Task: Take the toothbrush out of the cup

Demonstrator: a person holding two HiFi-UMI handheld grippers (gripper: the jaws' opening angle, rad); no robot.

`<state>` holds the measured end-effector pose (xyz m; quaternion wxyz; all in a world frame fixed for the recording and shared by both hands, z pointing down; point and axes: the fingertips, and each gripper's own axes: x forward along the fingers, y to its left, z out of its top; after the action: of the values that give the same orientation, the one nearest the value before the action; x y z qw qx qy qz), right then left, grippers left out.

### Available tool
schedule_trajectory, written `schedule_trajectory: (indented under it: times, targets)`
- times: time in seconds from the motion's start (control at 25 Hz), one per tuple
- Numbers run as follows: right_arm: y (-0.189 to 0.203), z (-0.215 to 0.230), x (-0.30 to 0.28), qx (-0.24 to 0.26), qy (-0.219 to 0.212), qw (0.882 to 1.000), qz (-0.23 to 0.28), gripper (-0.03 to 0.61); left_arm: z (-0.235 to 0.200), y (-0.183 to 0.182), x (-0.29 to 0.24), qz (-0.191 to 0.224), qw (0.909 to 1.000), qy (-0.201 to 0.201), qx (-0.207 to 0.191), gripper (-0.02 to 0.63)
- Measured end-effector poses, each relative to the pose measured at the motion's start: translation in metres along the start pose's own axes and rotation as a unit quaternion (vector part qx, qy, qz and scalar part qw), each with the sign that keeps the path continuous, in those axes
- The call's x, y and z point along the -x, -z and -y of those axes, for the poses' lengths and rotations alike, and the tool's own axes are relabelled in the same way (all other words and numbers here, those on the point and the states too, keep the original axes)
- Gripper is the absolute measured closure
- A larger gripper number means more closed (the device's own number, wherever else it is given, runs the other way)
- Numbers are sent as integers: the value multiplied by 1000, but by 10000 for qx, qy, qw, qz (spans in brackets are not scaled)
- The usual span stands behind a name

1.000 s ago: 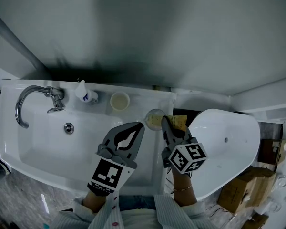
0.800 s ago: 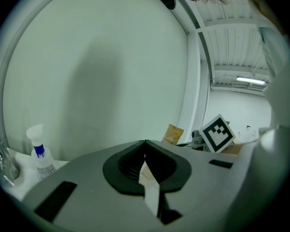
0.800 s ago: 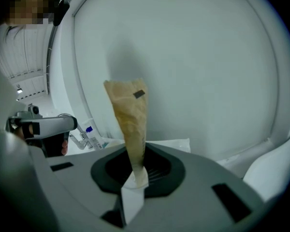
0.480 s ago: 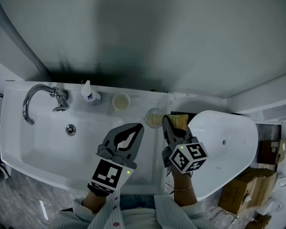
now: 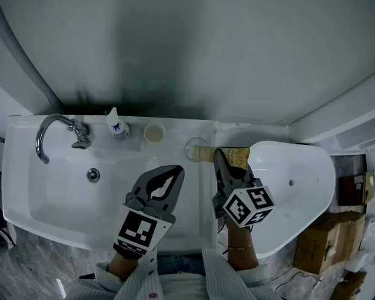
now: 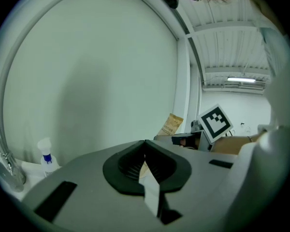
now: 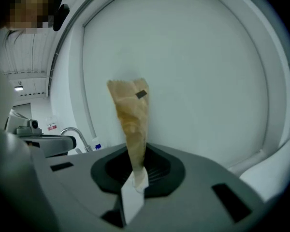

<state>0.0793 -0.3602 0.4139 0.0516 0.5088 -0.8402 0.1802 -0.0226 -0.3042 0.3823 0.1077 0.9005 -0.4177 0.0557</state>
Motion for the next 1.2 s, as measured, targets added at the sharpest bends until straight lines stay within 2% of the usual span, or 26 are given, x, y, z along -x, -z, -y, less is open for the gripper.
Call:
schedule_trajectory:
  times: [0.24,0.44,0.8,1.2]
  targets:
    - [-12,-9,31,-9,105,9995,312,531,18,-5,15,55,9999,130,-93,597]
    - [-10,-18,52,-113,21,9990,433,531,33,-8,27,94,9997,145,-148,597]
    - [9,-37,90,-212,-430,9982,357,529,68,-8,42,154,9995,-7,-280,597]
    - [14,-54,144,-11,-960,9949,320,529,124,-7,60,276,9988,-252,-321,597]
